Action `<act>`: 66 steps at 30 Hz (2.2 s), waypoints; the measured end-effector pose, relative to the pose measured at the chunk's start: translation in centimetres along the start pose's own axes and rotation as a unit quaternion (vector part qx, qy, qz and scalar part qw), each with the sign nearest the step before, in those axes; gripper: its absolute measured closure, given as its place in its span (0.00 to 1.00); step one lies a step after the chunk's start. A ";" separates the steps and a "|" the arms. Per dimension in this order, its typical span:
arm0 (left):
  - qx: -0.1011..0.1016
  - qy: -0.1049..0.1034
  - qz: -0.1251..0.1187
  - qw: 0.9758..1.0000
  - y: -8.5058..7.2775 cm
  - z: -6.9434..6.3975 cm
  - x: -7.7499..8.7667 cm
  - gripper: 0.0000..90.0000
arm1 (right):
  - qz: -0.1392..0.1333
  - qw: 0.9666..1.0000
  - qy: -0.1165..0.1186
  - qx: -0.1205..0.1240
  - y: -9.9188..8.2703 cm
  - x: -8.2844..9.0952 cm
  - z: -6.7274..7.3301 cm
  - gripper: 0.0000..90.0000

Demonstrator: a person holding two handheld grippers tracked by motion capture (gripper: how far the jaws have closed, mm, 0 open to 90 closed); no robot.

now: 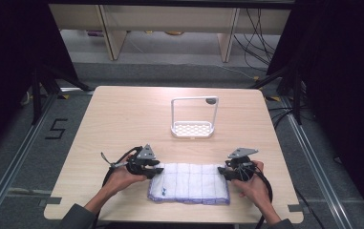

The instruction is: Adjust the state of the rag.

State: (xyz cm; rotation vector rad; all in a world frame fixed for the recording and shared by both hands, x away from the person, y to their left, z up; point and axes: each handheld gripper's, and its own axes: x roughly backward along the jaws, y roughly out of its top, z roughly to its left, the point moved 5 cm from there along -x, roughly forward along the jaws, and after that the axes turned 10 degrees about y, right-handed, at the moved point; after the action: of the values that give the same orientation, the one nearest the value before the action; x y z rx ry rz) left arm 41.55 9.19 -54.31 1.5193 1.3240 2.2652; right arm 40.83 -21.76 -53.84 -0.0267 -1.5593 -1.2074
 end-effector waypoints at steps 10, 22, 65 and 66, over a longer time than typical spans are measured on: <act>-0.022 -0.007 0.002 1.000 -1.3 -2.7 2.1 0.93 | 0.022 0.999 0.018 0.035 2.2 -1.6 -0.2 0.91; -0.025 -0.045 -0.021 0.998 -2.0 -8.1 4.3 0.92 | 0.054 0.995 0.039 0.073 8.4 -6.6 -0.3 0.90; 0.089 0.014 -0.027 0.996 8.6 0.9 -6.6 0.51 | 0.014 0.997 -0.006 -0.082 4.3 -1.7 -1.7 0.43; 0.079 0.011 -0.017 0.997 8.7 0.9 -7.3 0.51 | 0.018 0.996 -0.010 -0.083 4.4 -2.2 -1.7 0.43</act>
State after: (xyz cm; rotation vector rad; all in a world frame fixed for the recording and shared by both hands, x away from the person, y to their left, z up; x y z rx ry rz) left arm 48.94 0.63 -53.15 1.5098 1.5552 2.2092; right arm 45.49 -19.61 -52.76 -0.1761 -1.4664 -1.3099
